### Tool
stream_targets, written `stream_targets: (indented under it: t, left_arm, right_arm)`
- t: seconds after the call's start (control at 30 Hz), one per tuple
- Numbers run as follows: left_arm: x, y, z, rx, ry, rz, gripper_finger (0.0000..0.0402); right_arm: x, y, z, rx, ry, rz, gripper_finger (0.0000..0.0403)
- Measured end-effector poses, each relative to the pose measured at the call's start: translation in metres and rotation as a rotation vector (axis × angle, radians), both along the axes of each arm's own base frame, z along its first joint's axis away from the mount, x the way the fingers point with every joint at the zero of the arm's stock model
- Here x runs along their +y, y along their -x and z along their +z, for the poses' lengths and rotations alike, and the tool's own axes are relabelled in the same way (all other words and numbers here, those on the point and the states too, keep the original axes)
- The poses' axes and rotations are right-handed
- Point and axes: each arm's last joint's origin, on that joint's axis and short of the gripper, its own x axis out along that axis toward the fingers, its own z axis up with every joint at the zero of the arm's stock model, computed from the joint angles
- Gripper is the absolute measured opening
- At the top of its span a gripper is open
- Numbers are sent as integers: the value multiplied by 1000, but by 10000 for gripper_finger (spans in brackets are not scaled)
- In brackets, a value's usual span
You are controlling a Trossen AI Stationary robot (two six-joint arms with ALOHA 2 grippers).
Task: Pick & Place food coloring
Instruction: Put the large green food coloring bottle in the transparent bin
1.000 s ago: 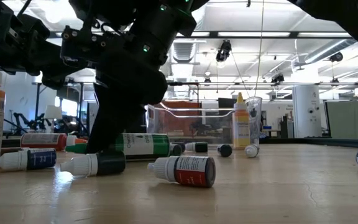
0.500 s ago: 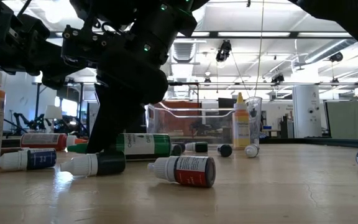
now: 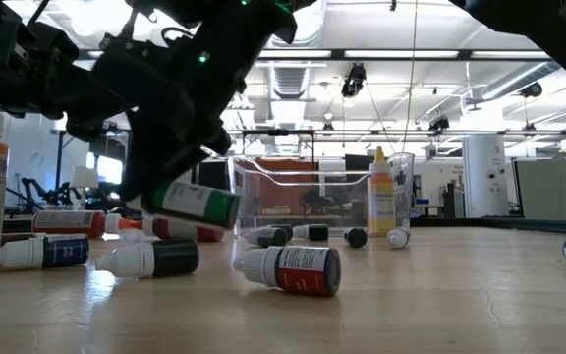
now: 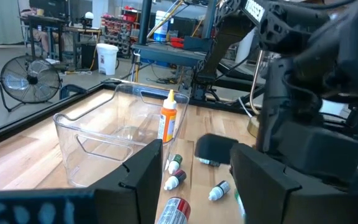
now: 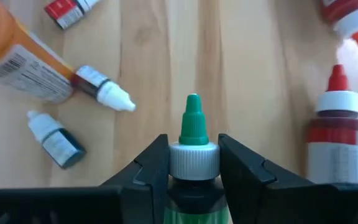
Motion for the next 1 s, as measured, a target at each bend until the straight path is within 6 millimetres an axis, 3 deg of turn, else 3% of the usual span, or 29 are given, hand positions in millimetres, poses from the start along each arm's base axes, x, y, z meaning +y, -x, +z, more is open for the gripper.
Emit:
stream_targets:
  t: [0.13, 0.3, 0.53, 0.67, 0.8, 0.9, 1.0]
  left_arm:
    - [0, 0, 0, 0, 0, 0, 163]
    - [0, 0, 0, 0, 0, 0, 163]
    - [0, 0, 0, 0, 0, 0, 163]
    - [0, 0, 0, 0, 0, 0, 163]
    - [0, 0, 0, 0, 0, 0, 163]
    - [0, 0, 0, 0, 0, 0, 163]
    - [0, 0, 0, 0, 0, 0, 163]
  right_arm:
    - [0, -1, 1, -54, 49, -65, 109]
    - [-9, -2, 1, -113, 40, -267, 117]
    - [-9, -6, 33, -454, -76, -555, 110]
    - [11, 5, 26, -513, 46, -700, 113]
    - [34, 22, 30, -595, 54, -807, 121]
    - [39, 36, 26, -668, 55, -938, 121]
    - [36, 56, 9, -739, 40, -1098, 116]
